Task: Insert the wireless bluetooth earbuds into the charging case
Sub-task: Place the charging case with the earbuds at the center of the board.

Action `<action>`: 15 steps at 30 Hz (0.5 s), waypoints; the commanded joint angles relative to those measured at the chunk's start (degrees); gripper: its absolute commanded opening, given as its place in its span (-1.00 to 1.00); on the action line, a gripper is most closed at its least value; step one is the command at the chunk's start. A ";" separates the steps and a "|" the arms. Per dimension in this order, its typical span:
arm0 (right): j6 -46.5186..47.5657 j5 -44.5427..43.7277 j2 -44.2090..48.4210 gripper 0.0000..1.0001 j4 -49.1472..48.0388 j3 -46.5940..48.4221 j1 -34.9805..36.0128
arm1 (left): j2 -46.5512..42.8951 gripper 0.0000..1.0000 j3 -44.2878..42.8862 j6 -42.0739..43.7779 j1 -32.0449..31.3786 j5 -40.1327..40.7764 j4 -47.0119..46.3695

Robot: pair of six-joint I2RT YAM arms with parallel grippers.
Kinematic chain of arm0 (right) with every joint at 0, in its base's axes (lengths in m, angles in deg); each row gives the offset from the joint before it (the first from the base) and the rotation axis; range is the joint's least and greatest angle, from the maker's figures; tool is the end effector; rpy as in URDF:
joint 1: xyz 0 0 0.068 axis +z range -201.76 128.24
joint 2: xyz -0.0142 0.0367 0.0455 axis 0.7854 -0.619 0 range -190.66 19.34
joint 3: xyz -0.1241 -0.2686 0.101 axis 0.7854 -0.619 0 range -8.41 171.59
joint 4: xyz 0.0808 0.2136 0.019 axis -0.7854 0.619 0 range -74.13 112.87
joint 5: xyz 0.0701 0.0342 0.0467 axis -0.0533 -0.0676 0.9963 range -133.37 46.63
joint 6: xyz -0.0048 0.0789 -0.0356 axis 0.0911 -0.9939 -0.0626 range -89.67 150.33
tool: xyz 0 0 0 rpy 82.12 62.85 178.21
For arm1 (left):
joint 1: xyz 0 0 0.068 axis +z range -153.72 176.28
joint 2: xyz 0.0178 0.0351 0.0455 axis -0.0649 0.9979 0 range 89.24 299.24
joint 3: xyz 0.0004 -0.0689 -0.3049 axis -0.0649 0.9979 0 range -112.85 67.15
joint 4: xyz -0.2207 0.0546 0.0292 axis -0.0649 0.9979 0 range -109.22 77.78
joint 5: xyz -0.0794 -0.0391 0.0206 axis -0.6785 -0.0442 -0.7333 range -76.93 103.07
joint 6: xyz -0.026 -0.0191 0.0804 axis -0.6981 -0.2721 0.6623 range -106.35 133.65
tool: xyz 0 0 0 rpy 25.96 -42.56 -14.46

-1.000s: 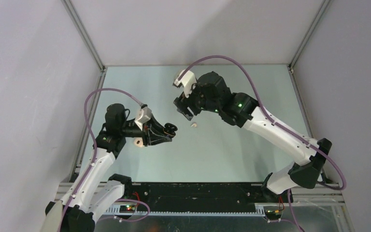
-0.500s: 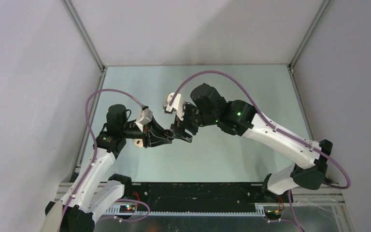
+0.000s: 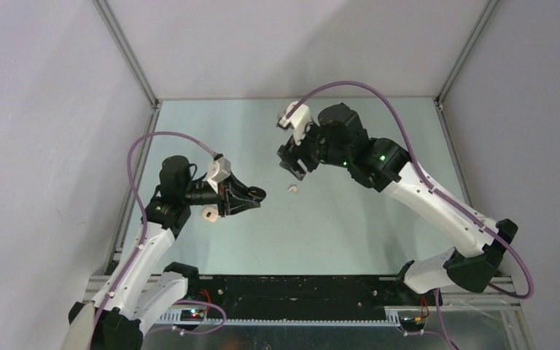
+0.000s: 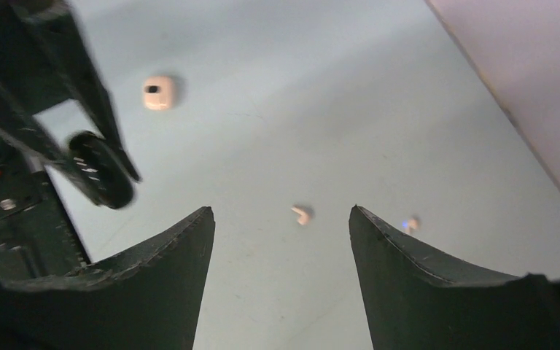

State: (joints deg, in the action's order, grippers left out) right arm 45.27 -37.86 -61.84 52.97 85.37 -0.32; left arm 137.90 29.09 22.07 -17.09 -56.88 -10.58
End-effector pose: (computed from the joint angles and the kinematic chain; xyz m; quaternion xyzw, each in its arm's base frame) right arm 0.1826 0.2407 0.4569 -0.4816 0.6888 0.2076 0.5005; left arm 0.1108 -0.1003 0.3298 0.4522 0.5933 -0.4874 0.4538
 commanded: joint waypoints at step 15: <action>-3.49 5.36 11.91 0.99 -6.11 -17.50 -29.12 | 24.80 -0.99 -13.24 -2.13 -0.10 32.29 0.09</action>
State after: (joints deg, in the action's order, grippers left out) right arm 43.72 -35.28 -49.71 48.17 70.55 -27.46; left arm 154.86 22.31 18.73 -17.09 -32.64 -14.12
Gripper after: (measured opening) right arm 0.993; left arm 0.327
